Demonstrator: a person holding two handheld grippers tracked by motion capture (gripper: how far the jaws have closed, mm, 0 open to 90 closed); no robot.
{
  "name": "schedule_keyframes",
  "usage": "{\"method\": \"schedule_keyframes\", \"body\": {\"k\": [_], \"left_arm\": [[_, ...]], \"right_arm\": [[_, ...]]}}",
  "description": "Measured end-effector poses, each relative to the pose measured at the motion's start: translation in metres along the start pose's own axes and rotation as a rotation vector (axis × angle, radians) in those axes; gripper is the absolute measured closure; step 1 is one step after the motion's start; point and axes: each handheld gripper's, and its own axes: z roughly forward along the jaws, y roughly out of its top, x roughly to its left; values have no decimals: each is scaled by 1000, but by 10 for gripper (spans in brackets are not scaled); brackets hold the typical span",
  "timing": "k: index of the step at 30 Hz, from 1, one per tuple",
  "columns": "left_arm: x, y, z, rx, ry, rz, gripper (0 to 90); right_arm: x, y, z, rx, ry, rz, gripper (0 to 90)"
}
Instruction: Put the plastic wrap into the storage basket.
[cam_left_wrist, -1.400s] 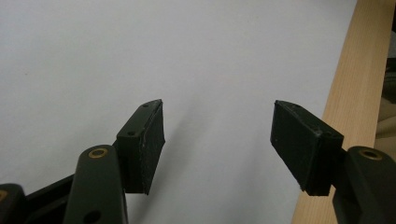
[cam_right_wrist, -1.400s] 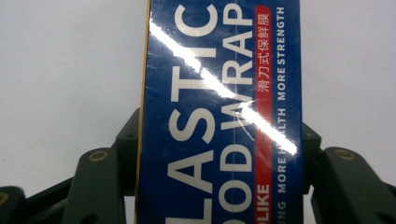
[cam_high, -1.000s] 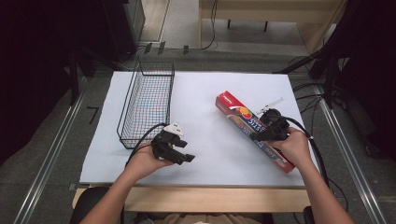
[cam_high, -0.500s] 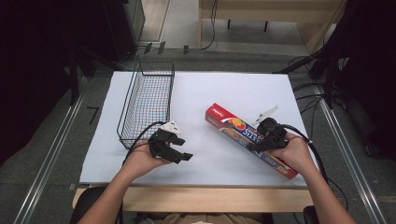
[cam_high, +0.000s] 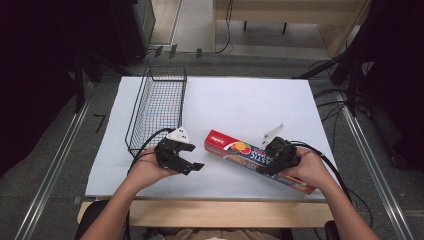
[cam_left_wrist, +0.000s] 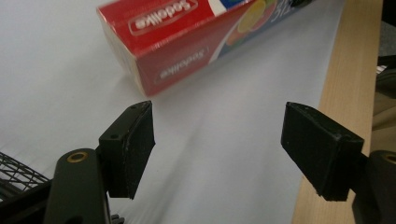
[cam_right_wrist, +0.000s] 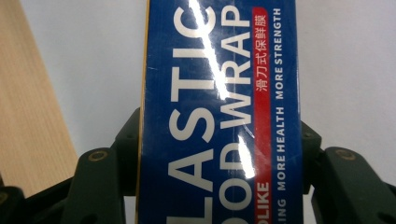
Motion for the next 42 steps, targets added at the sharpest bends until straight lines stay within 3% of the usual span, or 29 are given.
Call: {"method": "schedule_keyframes", "body": {"k": [8, 12, 17, 24, 26, 37, 42], "left_arm": [[-6, 9, -3, 13, -21, 38, 257], [-13, 15, -5, 1, -45, 65, 212], [-18, 24, 0, 56, -49, 123, 201], [-28, 37, 10, 79, -79, 175, 203], [-31, 38, 12, 83, -87, 183, 203], [-44, 41, 26, 169, -125, 265, 218], [-45, 39, 30, 207, -110, 278, 209]], "right_arm": [[16, 9, 3, 1, 36, -85, 417], [24, 12, 5, -12, 49, -121, 417], [33, 17, 9, -1, 82, -174, 417], [42, 25, 10, -1, 101, -214, 417], [45, 28, 9, -6, 123, -229, 417], [60, 46, 9, 5, 139, -299, 416], [64, 53, 6, -17, 152, -314, 416]]}}
